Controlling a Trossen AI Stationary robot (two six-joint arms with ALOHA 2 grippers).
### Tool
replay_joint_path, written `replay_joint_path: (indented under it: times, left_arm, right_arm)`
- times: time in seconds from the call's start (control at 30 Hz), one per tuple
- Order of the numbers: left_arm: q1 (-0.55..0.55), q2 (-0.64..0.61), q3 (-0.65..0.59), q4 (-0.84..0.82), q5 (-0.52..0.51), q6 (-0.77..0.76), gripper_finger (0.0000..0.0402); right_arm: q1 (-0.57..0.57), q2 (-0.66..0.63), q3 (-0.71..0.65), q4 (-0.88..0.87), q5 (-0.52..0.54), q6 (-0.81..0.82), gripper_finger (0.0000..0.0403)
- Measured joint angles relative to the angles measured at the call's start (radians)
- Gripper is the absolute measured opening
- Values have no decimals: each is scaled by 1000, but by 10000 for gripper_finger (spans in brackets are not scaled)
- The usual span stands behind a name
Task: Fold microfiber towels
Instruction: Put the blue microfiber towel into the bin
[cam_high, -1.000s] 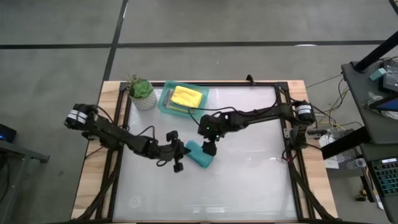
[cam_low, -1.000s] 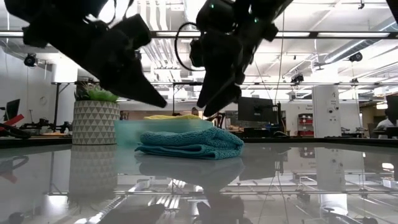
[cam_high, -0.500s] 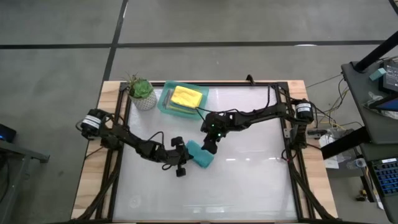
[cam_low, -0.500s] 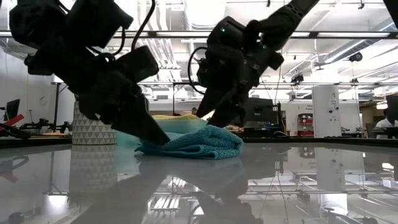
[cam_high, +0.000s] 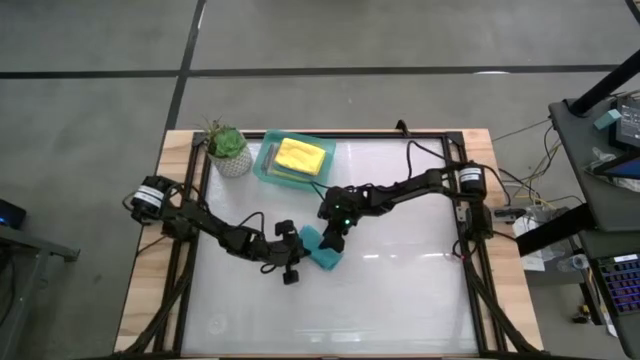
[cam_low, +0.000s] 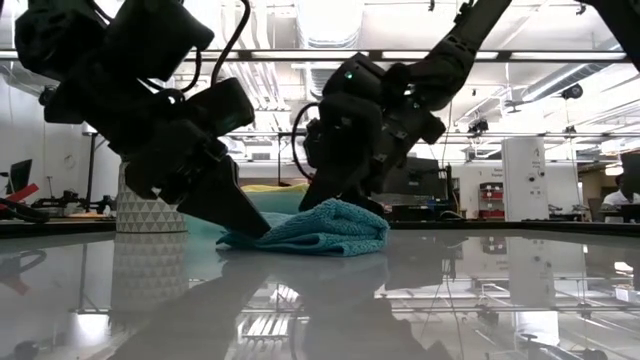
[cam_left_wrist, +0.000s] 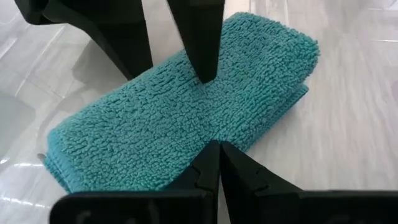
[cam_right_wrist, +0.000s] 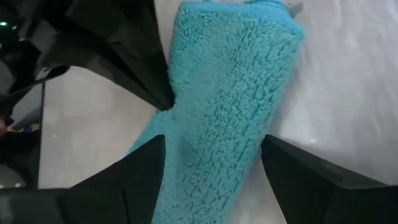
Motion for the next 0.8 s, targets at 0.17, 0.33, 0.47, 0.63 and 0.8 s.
replay_joint_path:
  times: [0.17,0.33,0.47,0.63,0.8]
  left_arm:
    - [0,0,-2,-1,0,0,0]
    - [0,0,-2,-1,0,0,0]
    - [0,0,-2,-1,1,2,0]
    - [0,-5,-3,-3,2,3,0]
    - [0,-6,-3,-3,2,3,0]
  right_arm:
    - [4,28,14,22,-38,1,239]
    - [10,59,27,45,-31,18,222]
    - [11,56,26,46,-26,16,216]
    - [12,55,25,56,-26,29,178]
    - [13,55,25,58,-26,31,90]
